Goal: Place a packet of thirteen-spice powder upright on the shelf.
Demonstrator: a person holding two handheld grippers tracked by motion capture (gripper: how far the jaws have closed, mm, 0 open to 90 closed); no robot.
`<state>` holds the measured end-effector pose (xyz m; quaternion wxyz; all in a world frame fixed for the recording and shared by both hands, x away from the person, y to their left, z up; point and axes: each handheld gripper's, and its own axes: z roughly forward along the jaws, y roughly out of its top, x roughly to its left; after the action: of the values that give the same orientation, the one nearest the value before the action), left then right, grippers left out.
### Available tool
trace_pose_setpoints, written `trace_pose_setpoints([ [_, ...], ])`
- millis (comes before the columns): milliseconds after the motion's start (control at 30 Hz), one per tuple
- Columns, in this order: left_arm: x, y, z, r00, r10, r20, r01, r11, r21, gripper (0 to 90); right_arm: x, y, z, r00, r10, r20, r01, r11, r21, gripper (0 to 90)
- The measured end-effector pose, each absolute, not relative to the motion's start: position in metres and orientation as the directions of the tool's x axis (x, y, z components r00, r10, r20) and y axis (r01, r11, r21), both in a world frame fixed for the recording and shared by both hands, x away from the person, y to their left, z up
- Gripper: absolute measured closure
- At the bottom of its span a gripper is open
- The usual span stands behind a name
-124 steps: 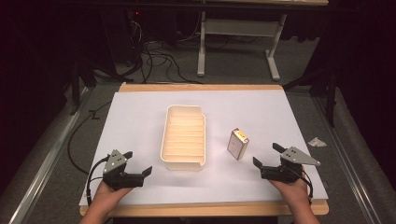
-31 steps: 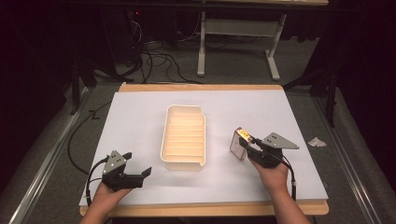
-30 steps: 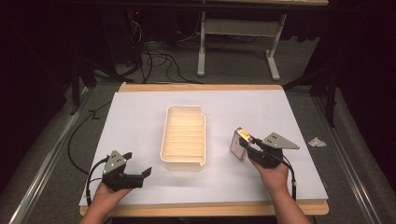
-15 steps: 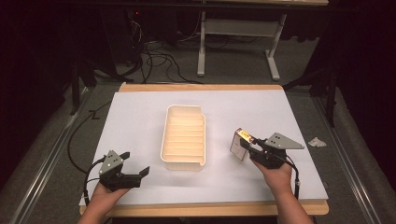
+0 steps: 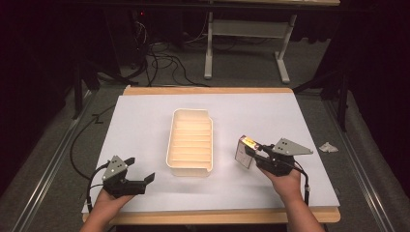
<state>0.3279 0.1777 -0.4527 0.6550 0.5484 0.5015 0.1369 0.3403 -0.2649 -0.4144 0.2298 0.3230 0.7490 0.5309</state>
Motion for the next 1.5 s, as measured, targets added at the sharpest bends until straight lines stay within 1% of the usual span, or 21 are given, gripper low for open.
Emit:
trace_pose_setpoints([
  [233, 0.328, 0.178, -0.452, 0.461, 0.729, -0.506, 0.368, 0.361, 0.857, 4.5, 0.339, -0.266, -0.412, -0.708, 0.707, 0.009, 0.229, 0.218, 0.949, 68.4],
  [533, 0.327, 0.178, -0.452, 0.463, 0.727, -0.507, 0.371, 0.36, 0.856, 4.5, 0.338, -0.265, -0.409, -0.733, 0.68, -0.003, 0.205, 0.226, 0.952, 68.4],
  [733, 0.326, 0.178, -0.452, 0.471, 0.723, -0.505, 0.374, 0.355, 0.857, 4.5, 0.338, -0.263, -0.407, -0.776, 0.631, -0.008, 0.175, 0.228, 0.958, 68.4],
  [1100, 0.328, 0.178, -0.452, 0.47, 0.718, -0.513, 0.374, 0.365, 0.853, 4.5, 0.339, -0.255, -0.402, -0.822, 0.57, -0.011, 0.148, 0.232, 0.961, 68.4],
  [1500, 0.327, 0.178, -0.453, 0.475, 0.719, -0.507, 0.376, 0.355, 0.856, 4.5, 0.343, -0.247, -0.394, -0.872, 0.49, 0.016, 0.126, 0.193, 0.973, 68.5],
])
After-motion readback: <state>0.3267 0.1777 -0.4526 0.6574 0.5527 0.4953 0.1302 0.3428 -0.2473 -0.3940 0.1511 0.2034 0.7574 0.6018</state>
